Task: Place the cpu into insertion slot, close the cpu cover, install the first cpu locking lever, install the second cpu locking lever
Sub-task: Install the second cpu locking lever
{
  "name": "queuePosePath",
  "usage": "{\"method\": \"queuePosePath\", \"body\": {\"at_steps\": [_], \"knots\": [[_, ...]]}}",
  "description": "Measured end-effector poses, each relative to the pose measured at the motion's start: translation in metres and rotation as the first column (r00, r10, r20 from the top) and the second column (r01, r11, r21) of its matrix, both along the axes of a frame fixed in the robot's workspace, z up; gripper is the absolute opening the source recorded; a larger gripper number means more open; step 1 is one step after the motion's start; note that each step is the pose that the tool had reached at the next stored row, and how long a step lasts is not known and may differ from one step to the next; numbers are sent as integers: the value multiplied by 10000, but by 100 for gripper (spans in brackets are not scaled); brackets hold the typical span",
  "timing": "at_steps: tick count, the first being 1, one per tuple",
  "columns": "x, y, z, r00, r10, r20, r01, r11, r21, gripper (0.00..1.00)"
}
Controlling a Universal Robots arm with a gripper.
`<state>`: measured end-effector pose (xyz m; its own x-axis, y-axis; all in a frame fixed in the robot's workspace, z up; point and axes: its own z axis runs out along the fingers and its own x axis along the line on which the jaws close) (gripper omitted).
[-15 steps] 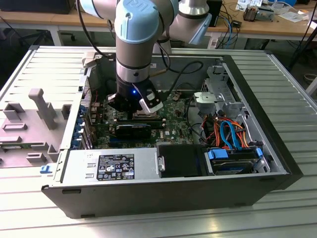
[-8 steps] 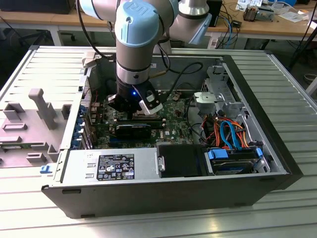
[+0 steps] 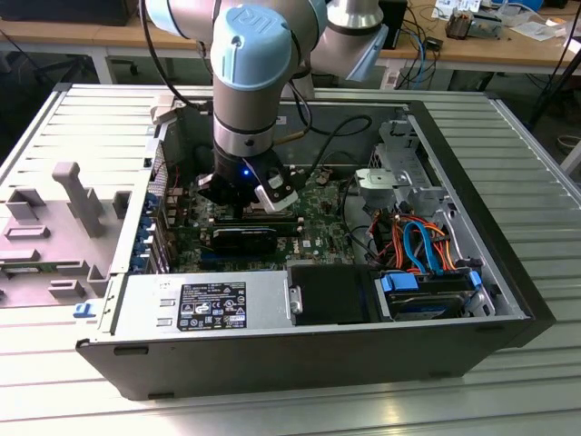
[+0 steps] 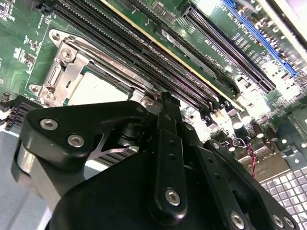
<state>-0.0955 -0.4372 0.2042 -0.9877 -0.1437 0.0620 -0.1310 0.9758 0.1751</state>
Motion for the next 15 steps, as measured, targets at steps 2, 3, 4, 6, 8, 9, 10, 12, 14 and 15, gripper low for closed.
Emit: {"method": "queuePosePath", "body": {"at_steps": [2,3,4,6,8,9,10,12,14,15], "knots": [[-1,-16,-5,10000,-2,-1,2,10000,-2,11],[-1,-17,-10,10000,-2,-2,2,10000,-4,11],[-1,-17,-16,10000,-1,-5,1,10000,-1,11],[0,-16,-36,10000,-1,0,1,10000,65,11],[0,-16,-36,10000,-1,-6,1,10000,86,11],[0,-16,-36,10000,-1,-5,1,10000,88,11],[0,-19,-36,10000,-1,-5,1,10000,89,11],[0,-23,-29,10000,-1,-2,1,10000,24,11],[0,-27,-7,10000,0,-6,0,10000,-96,11],[0,-26,-1,10000,0,-7,0,9999,-145,11]]}}
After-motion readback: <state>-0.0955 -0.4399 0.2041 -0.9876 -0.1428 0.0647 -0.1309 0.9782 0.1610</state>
